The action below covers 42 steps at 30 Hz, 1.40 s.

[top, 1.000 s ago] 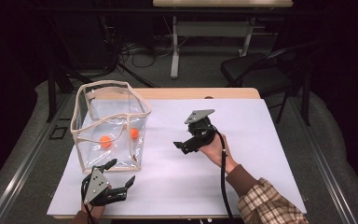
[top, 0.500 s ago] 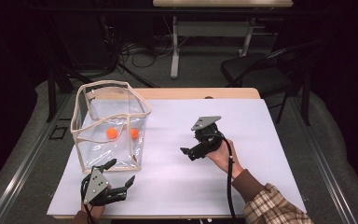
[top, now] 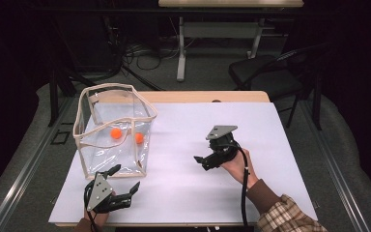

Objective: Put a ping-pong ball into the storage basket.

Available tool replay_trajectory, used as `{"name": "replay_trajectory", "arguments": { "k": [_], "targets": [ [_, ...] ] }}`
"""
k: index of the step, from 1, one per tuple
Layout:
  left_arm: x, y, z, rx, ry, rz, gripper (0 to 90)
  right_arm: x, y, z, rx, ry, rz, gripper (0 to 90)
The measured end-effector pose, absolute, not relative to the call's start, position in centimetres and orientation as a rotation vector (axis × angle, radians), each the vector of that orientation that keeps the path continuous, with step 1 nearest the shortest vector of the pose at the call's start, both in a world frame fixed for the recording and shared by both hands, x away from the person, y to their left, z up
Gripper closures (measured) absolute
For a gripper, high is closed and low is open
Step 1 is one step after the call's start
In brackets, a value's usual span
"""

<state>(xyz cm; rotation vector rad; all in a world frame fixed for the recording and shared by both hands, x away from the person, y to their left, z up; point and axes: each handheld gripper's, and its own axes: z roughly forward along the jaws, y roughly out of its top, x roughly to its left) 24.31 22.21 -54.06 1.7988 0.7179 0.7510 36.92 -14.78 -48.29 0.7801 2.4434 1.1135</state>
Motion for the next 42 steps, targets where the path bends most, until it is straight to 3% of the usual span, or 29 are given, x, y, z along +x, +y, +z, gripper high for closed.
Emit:
{"name": "replay_trajectory", "arguments": {
  "k": [42],
  "targets": [
    [24.3,22.3,-54.1,1.801,0.719,0.75,15.8,30.9,-21.9,-52.5,0.869,2.275,1.14,0.7]
  ]
}}
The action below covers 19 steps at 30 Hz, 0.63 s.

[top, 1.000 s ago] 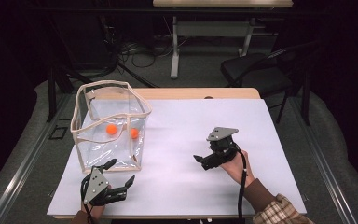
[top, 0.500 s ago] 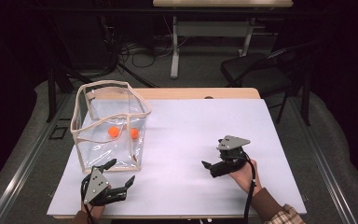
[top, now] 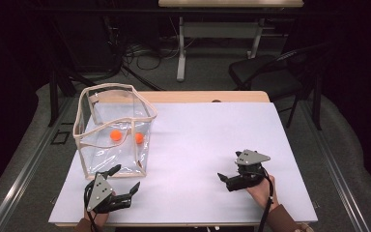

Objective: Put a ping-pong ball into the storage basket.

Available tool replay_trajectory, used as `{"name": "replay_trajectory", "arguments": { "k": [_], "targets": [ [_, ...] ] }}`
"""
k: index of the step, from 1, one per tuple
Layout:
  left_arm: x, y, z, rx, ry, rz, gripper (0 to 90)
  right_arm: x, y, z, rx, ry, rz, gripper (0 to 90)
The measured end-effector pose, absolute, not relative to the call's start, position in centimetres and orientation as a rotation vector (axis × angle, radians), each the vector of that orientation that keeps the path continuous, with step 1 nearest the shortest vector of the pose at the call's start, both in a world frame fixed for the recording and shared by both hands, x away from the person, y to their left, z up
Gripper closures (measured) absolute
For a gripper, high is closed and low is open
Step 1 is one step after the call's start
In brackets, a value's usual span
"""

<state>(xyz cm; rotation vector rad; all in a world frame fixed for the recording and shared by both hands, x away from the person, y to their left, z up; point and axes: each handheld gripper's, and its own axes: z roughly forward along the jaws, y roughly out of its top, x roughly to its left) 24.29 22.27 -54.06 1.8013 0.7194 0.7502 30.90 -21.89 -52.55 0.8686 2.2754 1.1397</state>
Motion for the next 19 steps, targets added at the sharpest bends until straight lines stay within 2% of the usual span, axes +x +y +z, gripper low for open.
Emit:
{"name": "replay_trajectory", "arguments": {
  "k": [19],
  "targets": [
    [24.5,22.1,-54.2,1.825,0.72,0.727,15.8,28.2,-23.7,-53.6,0.894,2.188,1.215,0.0]
  ]
}}
